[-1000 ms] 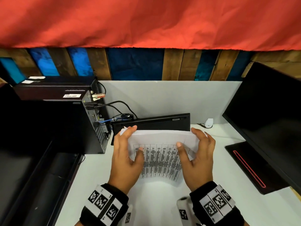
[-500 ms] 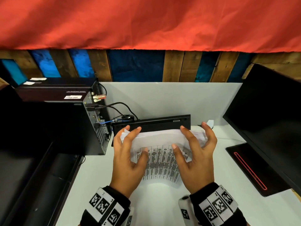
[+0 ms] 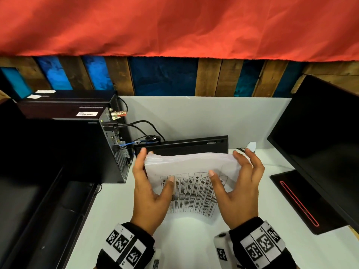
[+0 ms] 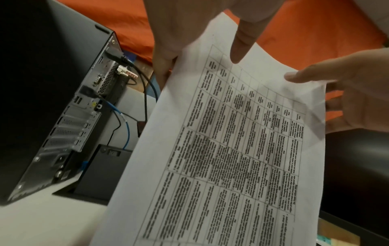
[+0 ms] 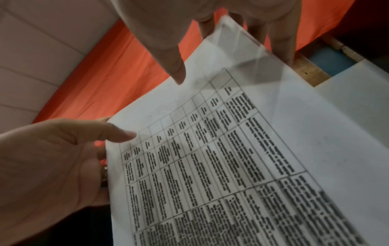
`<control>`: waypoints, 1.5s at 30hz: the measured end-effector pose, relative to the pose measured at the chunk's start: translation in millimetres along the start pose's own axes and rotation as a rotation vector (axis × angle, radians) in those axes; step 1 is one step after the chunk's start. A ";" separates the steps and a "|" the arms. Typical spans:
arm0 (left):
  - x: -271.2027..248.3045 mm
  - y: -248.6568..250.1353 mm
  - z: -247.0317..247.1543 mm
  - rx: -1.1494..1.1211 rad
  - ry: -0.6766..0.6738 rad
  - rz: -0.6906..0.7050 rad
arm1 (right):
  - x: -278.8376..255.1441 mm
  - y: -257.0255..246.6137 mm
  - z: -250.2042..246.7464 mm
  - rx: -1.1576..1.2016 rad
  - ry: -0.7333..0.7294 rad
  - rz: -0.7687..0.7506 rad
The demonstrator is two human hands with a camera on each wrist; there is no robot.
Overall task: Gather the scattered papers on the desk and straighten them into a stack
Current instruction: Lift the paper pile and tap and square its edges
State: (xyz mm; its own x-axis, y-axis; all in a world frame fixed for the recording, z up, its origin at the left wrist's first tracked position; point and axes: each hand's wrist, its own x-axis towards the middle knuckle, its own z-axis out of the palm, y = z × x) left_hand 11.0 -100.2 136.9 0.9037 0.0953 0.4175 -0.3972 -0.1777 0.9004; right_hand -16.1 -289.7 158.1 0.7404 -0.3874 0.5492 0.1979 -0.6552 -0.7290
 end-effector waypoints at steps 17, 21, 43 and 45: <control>-10.3 -18.0 3.3 -0.186 -0.076 -0.209 | -9.8 14.7 4.4 0.527 -0.078 0.249; -8.9 -21.9 1.8 -0.187 -0.067 -0.196 | -14.1 11.2 8.8 0.506 -0.080 0.249; -4.8 -51.6 -11.0 -0.054 -0.136 -0.335 | -13.1 50.2 18.5 0.493 -0.215 0.512; -5.0 -50.4 -12.8 -0.044 -0.160 -0.311 | -14.5 52.1 17.3 0.487 -0.234 0.517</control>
State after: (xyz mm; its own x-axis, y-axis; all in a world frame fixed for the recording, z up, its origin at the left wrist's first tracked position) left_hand 24.5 -79.2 91.1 0.9947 -0.0172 0.1013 -0.1026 -0.1219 0.9872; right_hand -5.4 -307.0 105.1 0.9229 -0.3842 0.0253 0.0089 -0.0444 -0.9990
